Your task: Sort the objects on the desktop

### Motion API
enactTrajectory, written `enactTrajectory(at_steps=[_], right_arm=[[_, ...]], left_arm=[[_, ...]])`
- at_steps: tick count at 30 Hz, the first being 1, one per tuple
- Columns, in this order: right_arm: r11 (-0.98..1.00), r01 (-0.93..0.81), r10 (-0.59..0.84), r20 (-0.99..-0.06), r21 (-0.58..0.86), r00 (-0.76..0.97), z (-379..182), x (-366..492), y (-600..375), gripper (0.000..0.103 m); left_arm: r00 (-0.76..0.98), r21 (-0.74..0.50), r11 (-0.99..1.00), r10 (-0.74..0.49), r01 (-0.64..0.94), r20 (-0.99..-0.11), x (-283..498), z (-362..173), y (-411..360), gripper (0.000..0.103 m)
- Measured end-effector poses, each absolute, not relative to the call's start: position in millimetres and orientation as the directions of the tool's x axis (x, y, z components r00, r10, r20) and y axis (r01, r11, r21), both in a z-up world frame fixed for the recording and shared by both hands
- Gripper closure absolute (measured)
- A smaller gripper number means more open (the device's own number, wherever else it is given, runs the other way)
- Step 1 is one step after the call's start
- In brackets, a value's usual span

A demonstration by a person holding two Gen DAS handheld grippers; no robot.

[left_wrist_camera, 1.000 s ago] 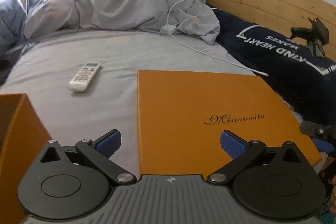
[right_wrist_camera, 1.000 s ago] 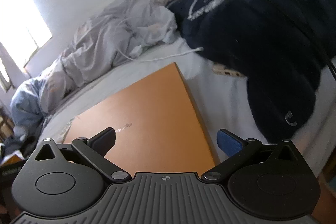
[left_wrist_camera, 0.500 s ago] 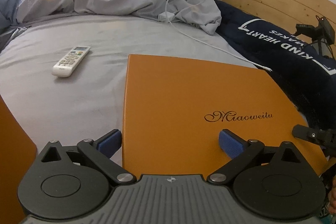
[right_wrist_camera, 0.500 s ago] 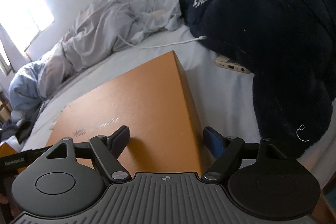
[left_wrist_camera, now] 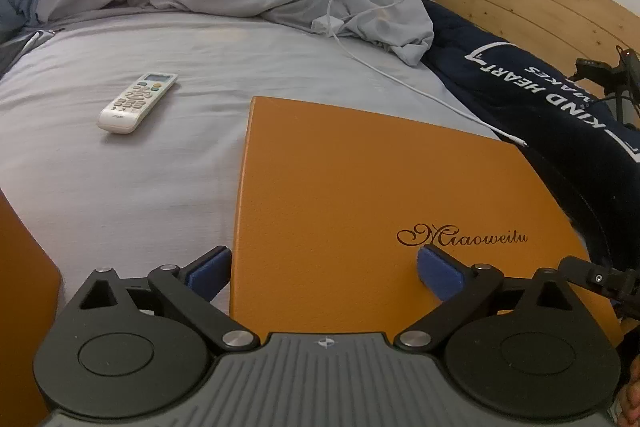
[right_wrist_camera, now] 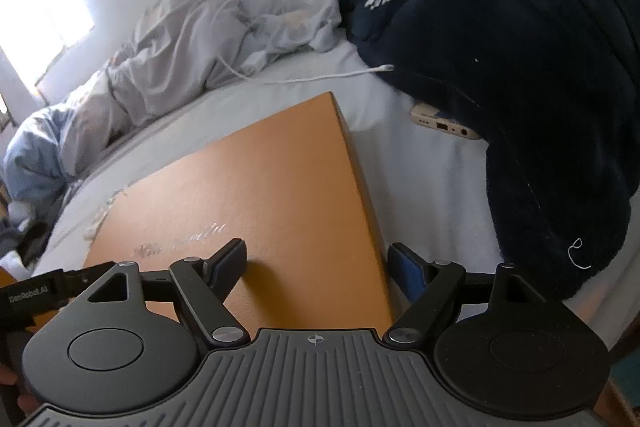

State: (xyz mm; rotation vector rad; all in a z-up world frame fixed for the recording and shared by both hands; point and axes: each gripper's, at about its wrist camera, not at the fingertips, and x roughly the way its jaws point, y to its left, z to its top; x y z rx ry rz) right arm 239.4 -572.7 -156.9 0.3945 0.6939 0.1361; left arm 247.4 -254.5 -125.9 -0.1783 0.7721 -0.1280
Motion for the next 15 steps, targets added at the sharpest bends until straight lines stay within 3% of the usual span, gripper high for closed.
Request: enactTrajectory(at_steps=[6, 15], right_arm=[[0.942, -0.046, 0.247, -0.593, 0.333, 0.766, -142.9, 235.5, -553.6, 0.023], [0.929, -0.07, 0.268, -0.53, 0.364, 0.805, -121.1, 228.1, -547.8, 0.023]], left_arm=[[0.723, -0.177, 0.984, -0.138, 0.023, -0.677, 243.4, -117.8, -247.6, 0.006], [0.752, -0.148, 0.989, -0.101, 0.005, -0.652, 236.0, -87.8, -241.7, 0.01]])
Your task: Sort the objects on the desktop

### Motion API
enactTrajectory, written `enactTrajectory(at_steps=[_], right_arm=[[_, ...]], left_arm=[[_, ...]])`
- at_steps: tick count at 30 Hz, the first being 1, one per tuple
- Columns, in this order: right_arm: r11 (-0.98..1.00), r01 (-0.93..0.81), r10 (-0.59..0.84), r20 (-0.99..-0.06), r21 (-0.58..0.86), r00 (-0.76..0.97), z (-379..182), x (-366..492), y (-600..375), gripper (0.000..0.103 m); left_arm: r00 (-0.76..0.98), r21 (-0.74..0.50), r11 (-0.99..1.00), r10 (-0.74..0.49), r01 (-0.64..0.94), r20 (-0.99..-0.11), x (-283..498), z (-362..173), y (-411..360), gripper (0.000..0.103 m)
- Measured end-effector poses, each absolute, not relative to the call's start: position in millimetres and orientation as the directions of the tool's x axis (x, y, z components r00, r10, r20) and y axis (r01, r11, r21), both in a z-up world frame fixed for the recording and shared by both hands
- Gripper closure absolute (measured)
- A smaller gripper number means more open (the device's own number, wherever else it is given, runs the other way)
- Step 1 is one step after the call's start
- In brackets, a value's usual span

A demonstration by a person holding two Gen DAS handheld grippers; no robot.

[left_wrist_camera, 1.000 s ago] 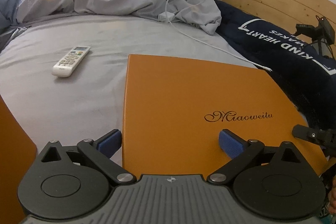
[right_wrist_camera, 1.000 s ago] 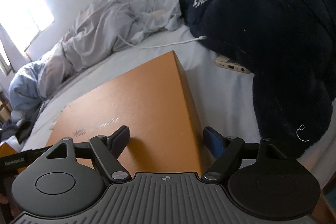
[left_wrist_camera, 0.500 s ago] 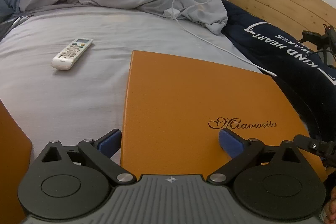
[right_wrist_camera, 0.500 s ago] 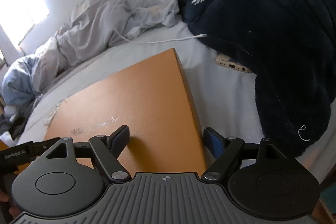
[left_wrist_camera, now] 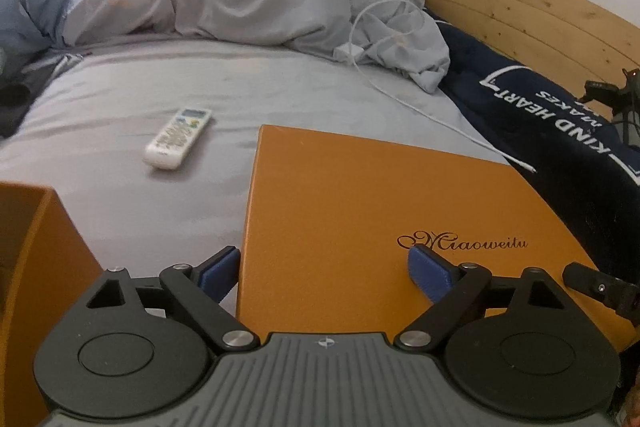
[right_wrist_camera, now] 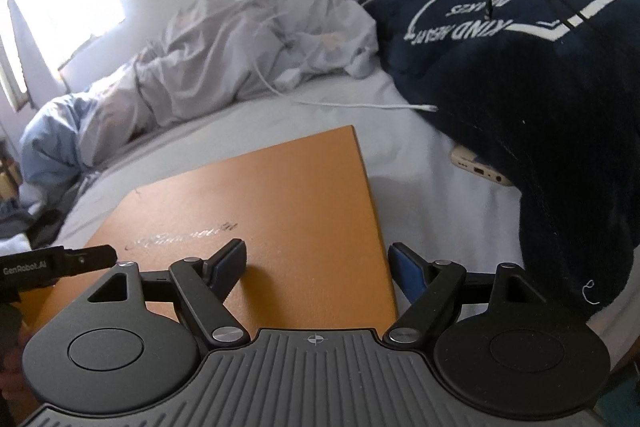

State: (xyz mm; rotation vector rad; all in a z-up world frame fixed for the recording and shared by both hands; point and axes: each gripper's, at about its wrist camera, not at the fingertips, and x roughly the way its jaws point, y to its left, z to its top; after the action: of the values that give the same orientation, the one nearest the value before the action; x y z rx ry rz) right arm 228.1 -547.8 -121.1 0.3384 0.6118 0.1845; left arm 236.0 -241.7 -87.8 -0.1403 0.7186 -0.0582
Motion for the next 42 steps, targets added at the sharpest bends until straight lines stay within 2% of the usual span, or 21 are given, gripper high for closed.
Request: enactTrajectory(at_steps=[13, 21, 31, 42], right_arm=[[0.892, -0.162, 0.331, -0.367, 0.421, 0.87, -75.3, 211.9, -525.0, 0.023], [0.865, -0.253, 0.405, -0.304, 0.434, 0.862, -45.0, 199.3, -486.9, 0.023], [0.825, -0.386, 0.515, -0.268, 0.413, 0.814, -6.2, 168.2, -409.7, 0.023], [0.816, -0.449, 0.561, -0.311, 0.364, 0.767, 25.6, 113.4, -322.2, 0.023]], left_arm=[[0.855, -0.068, 0.997, -0.051, 0.019, -0.515, 210.1, -22.9, -221.8, 0.011], [0.888, -0.034, 0.999, 0.002, -0.02, -0.46, 182.1, 15.1, -188.2, 0.011], [0.902, 0.0, 0.995, 0.091, -0.101, -0.423, 127.2, 51.1, -125.5, 0.011], [0.891, -0.047, 0.986, 0.122, -0.159, -0.438, 65.7, 64.2, -52.5, 0.011]])
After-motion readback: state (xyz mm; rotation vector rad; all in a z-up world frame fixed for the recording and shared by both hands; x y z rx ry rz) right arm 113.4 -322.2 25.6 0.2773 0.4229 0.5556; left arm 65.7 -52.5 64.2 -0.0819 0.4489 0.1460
